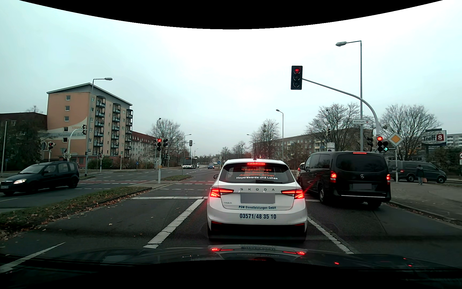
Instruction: Follow the waypoints while adhering to traffic rules and regulations
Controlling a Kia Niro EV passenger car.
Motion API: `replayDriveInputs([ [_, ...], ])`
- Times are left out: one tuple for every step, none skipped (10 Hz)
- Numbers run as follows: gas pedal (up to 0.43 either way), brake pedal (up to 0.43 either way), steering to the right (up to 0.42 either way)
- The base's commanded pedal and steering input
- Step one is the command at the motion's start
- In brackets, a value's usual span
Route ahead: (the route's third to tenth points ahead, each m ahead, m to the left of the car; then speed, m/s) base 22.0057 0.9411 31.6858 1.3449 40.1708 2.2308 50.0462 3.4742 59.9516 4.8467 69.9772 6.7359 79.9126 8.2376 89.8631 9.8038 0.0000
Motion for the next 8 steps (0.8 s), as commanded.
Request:
replayDriveInputs([
  [0.000, 0.384, -0.005],
  [0.000, 0.384, -0.005],
  [0.000, 0.384, -0.005],
  [0.000, 0.384, -0.004],
  [0.000, 0.384, -0.004],
  [0.000, 0.384, -0.004],
  [0.000, 0.384, -0.004],
  [0.000, 0.384, -0.005],
])
